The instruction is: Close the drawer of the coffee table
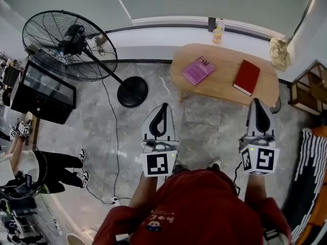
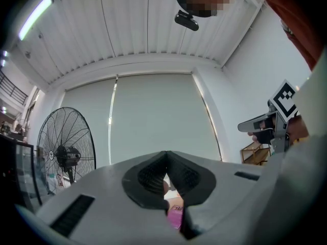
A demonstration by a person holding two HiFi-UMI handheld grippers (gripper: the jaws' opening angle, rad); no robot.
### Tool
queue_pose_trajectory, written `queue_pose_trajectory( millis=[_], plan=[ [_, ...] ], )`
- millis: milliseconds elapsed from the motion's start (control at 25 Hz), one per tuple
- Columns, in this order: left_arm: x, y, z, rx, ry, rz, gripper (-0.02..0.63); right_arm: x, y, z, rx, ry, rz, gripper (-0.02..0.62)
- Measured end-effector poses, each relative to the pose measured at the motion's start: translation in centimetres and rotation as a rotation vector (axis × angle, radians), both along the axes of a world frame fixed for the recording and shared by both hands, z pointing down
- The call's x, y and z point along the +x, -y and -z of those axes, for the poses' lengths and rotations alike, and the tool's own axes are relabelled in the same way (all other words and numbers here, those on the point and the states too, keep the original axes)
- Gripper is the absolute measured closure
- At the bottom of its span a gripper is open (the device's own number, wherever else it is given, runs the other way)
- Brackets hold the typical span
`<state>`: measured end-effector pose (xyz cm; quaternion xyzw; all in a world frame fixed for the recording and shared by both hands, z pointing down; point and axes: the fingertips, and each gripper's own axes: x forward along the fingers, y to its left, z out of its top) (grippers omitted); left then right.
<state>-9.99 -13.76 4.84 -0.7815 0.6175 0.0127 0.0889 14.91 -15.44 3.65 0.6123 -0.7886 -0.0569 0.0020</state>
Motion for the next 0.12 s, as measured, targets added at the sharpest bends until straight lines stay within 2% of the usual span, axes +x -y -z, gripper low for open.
queue_pose_trajectory(
  millis=[120],
  plan=[
    [0.16,0.04,-0.08,-0.001,0.003,0.003,0.598,0.55,0.10,-0.04,0.000,0.002,-0.006,0.598]
  ],
)
